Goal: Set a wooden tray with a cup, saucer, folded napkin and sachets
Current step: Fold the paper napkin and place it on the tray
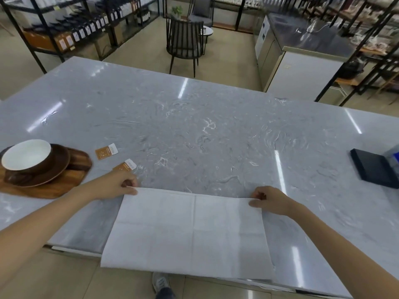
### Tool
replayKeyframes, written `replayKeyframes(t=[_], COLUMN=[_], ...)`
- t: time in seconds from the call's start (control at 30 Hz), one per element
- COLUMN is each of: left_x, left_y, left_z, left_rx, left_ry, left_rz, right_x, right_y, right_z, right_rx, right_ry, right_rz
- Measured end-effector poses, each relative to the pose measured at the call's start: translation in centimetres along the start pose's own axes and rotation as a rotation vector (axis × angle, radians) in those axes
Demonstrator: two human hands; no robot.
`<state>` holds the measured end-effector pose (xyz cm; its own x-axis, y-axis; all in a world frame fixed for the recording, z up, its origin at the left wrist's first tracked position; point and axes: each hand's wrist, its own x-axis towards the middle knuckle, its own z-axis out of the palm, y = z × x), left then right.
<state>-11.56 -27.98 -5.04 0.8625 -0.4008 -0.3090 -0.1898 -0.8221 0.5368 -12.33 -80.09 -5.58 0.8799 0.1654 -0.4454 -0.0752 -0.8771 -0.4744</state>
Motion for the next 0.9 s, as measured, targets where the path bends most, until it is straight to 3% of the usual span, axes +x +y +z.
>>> replayKeyframes(t=[0.17,0.27,0.6,0.9], left_x=[-1.5,-2.2,-3.6,-6.2], left_y=[-0.1,0.2,2.6,4.5], left_z=[-0.5,-1.0,-3.7,-5.2], left_rx=[0.111,0.14,0.307,0.309], left_ry=[0.034,0.069,0.069,0.063], left_rz=[0.023,0.01,0.126,0.162], right_x=[-2.5,-3.6,-6.4,-9.7], right_y=[-0.6,-1.2,-2.8,-3.5], right_z=[-1.5,-2.3,-4.7,-5.6], right_rx=[0.365,0.465,0.442,0.461], right_ry=[0.074,0.089,0.244,0.245], right_rz=[-0.034,-0.043,-0.074,-0.209])
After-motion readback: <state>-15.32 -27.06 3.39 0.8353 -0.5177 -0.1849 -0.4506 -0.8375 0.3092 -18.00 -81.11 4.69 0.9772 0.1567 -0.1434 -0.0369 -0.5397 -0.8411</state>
